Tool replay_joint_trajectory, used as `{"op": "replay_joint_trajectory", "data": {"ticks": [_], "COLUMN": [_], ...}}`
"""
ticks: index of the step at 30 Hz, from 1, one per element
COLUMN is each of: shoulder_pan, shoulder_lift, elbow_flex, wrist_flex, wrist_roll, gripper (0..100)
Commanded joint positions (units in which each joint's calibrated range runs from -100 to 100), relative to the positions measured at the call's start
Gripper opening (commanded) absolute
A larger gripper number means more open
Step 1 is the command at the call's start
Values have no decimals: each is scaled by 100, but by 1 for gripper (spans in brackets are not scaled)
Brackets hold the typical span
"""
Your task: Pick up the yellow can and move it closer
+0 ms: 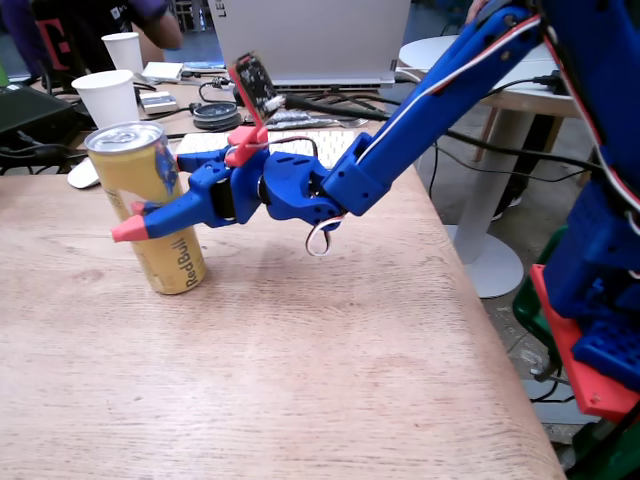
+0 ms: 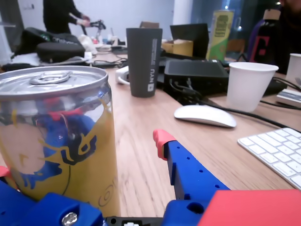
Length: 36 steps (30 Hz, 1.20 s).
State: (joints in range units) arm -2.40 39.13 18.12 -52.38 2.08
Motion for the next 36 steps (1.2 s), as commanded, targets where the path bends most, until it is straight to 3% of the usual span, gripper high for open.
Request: {"op": "replay_joint_trajectory", "data": {"ticks": [1, 6, 13, 25, 32, 36], "shoulder_pan": [-82, -387, -911, -911, -911, -945], "shoulder_lift": [144, 710, 770, 770, 770, 719], "elbow_flex": [-675, -1600, -1713, -1704, -1647, -1694], "wrist_flex": [-8, 0, 0, -8, -74, -16], "wrist_roll": [5, 0, 5, 10, 10, 10], "gripper": [60, 60, 59, 31, 20, 19]}}
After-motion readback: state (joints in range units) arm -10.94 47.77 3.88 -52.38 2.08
